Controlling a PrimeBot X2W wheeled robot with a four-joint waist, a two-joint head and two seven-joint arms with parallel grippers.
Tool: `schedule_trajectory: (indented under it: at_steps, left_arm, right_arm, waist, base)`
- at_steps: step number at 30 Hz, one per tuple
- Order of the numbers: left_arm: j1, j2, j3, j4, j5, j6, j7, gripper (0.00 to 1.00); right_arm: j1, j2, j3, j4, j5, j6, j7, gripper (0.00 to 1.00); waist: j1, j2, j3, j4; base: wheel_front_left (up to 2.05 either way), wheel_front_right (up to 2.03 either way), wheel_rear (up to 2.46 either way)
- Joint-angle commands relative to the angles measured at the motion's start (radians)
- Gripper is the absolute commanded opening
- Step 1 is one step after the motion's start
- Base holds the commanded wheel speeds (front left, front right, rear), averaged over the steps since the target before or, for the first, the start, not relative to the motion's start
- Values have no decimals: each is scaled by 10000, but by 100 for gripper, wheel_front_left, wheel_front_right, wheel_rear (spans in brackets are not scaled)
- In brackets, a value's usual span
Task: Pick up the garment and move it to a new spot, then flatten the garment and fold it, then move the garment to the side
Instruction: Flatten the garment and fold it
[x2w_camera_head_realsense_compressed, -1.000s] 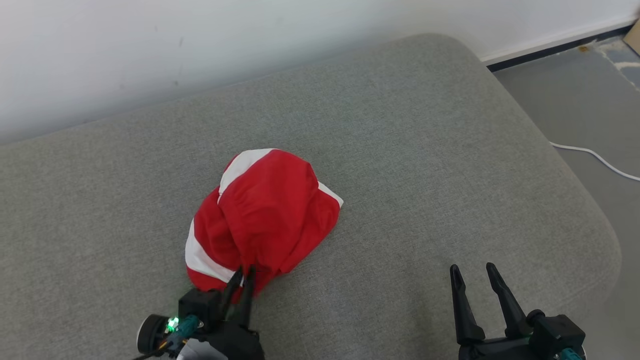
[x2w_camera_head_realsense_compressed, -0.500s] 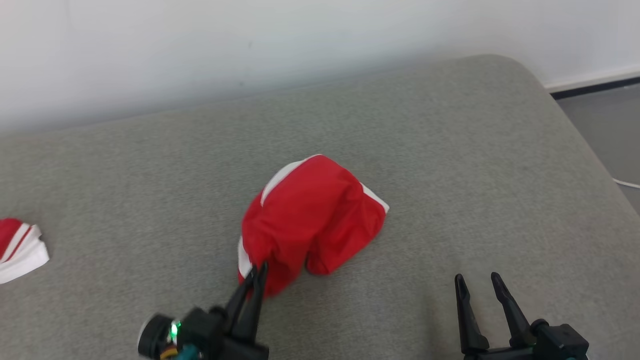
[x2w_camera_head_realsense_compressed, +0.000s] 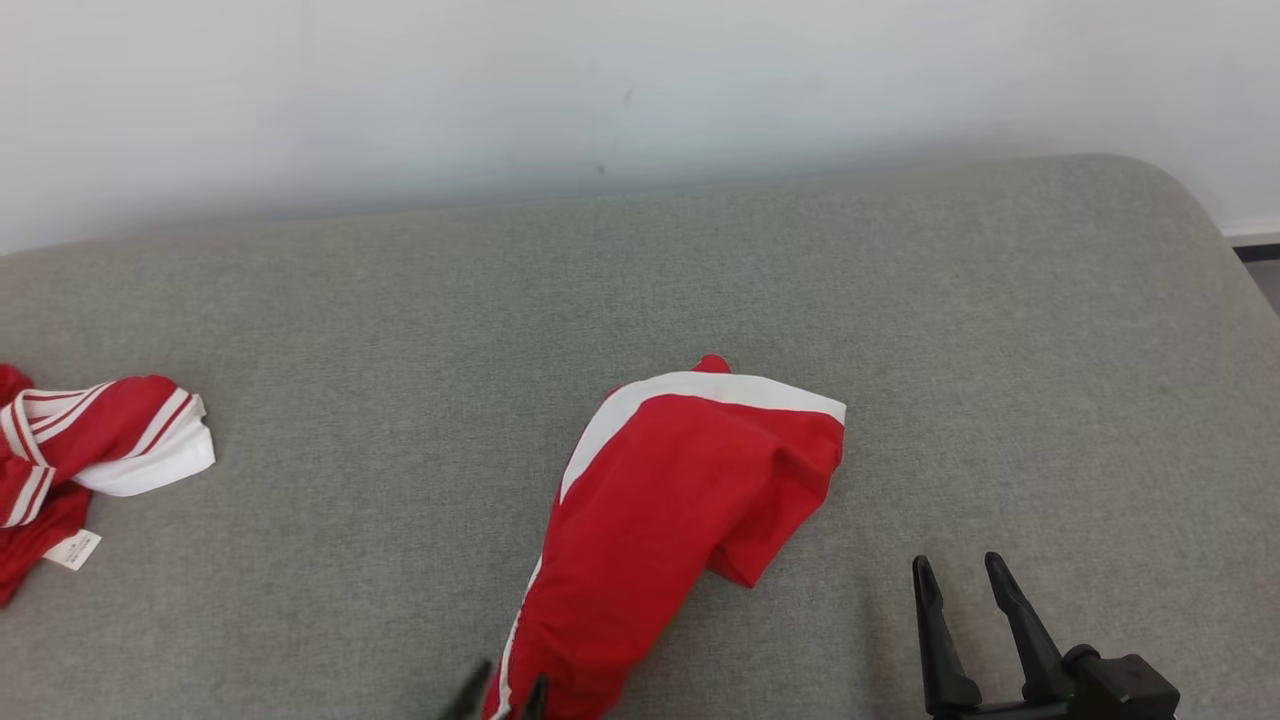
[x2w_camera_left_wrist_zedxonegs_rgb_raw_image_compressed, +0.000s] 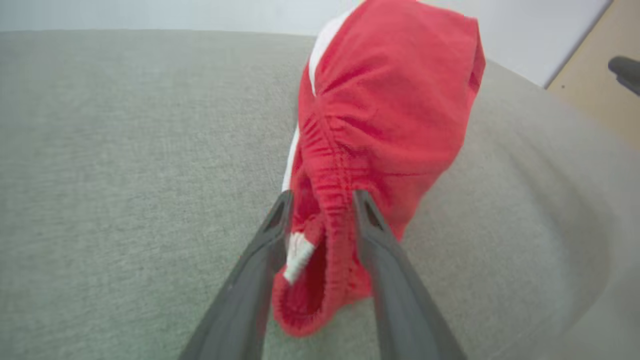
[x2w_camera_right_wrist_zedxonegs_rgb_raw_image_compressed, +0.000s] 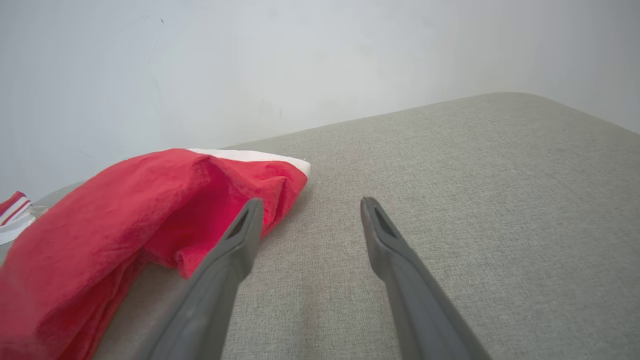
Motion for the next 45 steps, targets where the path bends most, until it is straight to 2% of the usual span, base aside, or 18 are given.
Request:
schedule_trajectory:
  at_steps: [1, 7, 8, 12, 20, 28, 29, 30, 32, 33, 34, 38, 41, 45]
  left_arm:
    - [-19, -112, 181, -258, -162, 26, -36, 100]
    - [-118, -356, 1075, -1616, -523, 25, -34, 100]
    - [-242, -392, 1342, -1595, -700, 25, -34, 100]
    - [-636, -356, 1390, -926, -896, 25, -34, 100]
    - [-1090, -284, 146, 927, -1753, 25, -34, 100]
    - [-602, -211, -632, 916, -2575, 23, 205, 100]
    - [-610, -168, -730, 871, -2671, 23, 266, 91]
    - [-617, -159, -763, 863, -2836, 25, 320, 56]
    - [-769, -119, -856, 928, -2898, 25, 347, 32]
    - [-831, -202, -867, 949, -3106, 25, 340, 11]
    - [-876, -293, -870, 972, -3259, 23, 337, 0]
    - [-1192, -90, -1004, 1035, -3089, 26, 221, 0]
    - [-1856, 256, -947, 989, -2373, 203, 62, 0]
    - [-3006, 410, -504, 899, -1942, 290, -25, 0]
  right_arm:
    - [104, 1, -40, 4, -55, -22, -5, 100]
    - [118, 2, -37, 17, -81, -22, -5, 100]
    - [111, 4, 13, 60, -86, -22, -5, 100]
    - [37, 4, 174, 84, -105, -22, -5, 100]
    - [168, -1, 39, 101, -152, -22, -5, 100]
    - [290, 4, -80, 46, -96, -22, -5, 100]
    - [299, 5, -71, 50, -90, -22, -5, 100]
    - [289, 5, -59, 55, -90, -22, -5, 100]
    - [241, 4, -37, 77, -89, -22, -5, 100]
    - [217, 4, -16, 82, -92, -22, -5, 100]
    - [197, 4, -4, 80, -98, -22, -5, 100]
    - [156, 2, 8, 61, -128, -22, -5, 100]
    - [130, 4, -79, 23, -134, -22, -5, 100]
    - [163, 2, -104, 72, -171, -22, -5, 100]
  waist:
    - [1, -1, -78, 118]
    - [1, -1, -166, 239]
    - [1, -1, -214, 205]
    - [1, -1, -281, -31]
    - [1, -1, -292, -409]
    - [1, -1, -302, -397]
    - [1, -1, -296, -365]
    - [1, -1, -291, -342]
    - [1, -1, -293, -301]
    - [1, -1, -306, -288]
    - [1, -1, -309, -281]
    - [1, -1, -308, -289]
    - [1, -1, -286, -235]
    - [1, -1, -305, -165]
  base:
    - [0, 0, 0]
    - [0, 0, 0]
    - [0, 0, 0]
    - [0, 0, 0]
    - [0, 0, 0]
    - [0, 0, 0]
    - [0, 0, 0]
    - [0, 0, 0]
    - [0, 0, 0]
    - [0, 0, 0]
    - [0, 0, 0]
    - [0, 0, 0]
    - [0, 0, 0]
    - [0, 0, 0]
